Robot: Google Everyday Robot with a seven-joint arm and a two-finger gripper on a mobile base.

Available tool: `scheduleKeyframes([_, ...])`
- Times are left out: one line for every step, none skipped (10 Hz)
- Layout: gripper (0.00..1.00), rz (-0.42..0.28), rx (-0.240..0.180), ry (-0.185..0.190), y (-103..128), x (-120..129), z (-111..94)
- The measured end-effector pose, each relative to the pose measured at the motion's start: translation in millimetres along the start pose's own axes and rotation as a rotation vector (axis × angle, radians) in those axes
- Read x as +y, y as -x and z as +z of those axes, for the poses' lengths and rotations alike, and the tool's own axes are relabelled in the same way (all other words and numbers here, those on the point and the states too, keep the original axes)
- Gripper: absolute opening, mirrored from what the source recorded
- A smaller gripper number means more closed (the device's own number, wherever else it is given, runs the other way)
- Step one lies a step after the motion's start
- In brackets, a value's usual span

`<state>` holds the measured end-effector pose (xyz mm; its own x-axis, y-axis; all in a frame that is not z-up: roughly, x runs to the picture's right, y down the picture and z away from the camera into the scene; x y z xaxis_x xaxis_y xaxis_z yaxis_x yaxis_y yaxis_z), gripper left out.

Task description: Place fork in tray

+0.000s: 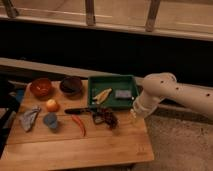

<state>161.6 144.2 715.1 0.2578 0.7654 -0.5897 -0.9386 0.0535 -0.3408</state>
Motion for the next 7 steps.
scheduleKeyframes([0.0, 0.011, -0.017, -0.025, 12, -6, -5])
scheduleKeyframes([0.0, 0.022, -0.032, -0.051, 24, -10, -9])
scheduleKeyframes([0.0, 0.037, -0.044, -0.069, 34, -15, -12])
scheduleKeyframes([0.0, 0.058, -0.055, -0.092, 43, -24, -16])
scheduleKeyframes([0.0, 0.077, -0.064, -0.112, 50, -32, -20])
scheduleKeyframes([0.0, 0.098, -0.076, -0.133, 56, -40, -28])
scheduleKeyframes([0.0, 0.108, -0.091, -0.147, 62, -45, -36])
